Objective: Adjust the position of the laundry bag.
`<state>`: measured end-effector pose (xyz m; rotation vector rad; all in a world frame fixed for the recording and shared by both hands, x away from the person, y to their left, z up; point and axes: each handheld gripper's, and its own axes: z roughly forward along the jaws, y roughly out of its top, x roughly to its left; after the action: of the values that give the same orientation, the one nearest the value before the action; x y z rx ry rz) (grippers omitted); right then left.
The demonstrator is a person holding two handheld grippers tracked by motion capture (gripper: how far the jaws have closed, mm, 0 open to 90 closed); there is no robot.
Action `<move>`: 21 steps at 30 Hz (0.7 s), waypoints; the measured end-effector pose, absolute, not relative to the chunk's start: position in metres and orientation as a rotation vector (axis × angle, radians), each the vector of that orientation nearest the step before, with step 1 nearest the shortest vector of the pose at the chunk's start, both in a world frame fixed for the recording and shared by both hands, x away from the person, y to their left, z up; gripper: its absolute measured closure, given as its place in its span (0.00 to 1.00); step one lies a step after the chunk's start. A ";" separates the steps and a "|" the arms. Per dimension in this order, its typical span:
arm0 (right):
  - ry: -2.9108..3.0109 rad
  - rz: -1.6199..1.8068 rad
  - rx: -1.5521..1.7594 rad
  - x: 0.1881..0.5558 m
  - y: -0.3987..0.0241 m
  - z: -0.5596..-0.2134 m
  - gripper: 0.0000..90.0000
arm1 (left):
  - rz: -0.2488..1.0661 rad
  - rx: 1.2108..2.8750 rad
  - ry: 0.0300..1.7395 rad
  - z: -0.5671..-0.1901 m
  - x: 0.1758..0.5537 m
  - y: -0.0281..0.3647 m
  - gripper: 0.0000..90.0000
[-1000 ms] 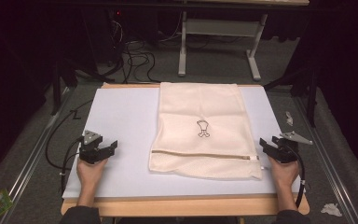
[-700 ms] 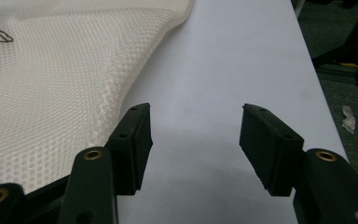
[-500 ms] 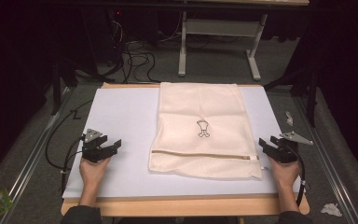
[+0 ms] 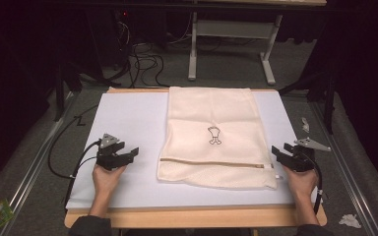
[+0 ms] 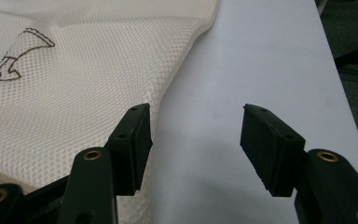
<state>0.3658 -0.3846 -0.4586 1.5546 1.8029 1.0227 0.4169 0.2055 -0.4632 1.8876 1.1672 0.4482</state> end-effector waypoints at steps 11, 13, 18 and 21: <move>1.893 1.011 1.591 0.369 -0.372 -0.451 0.52 | 0.375 1.937 1.125 -0.455 0.414 0.177 0.36; 1.901 1.015 1.586 0.369 -0.371 -0.451 0.51 | 0.364 1.950 1.114 -0.453 0.415 0.169 0.36; 1.941 1.010 1.594 0.370 -0.363 -0.447 0.49 | 0.286 1.960 1.131 -0.451 0.419 0.152 0.35; 1.949 1.009 1.597 0.372 -0.361 -0.444 0.49 | 0.286 1.986 1.135 -0.451 0.422 0.146 0.34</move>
<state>0.3722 -0.3613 -0.4440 1.5972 1.9490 1.0095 0.4216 0.1463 -0.4505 1.9859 1.1348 0.2864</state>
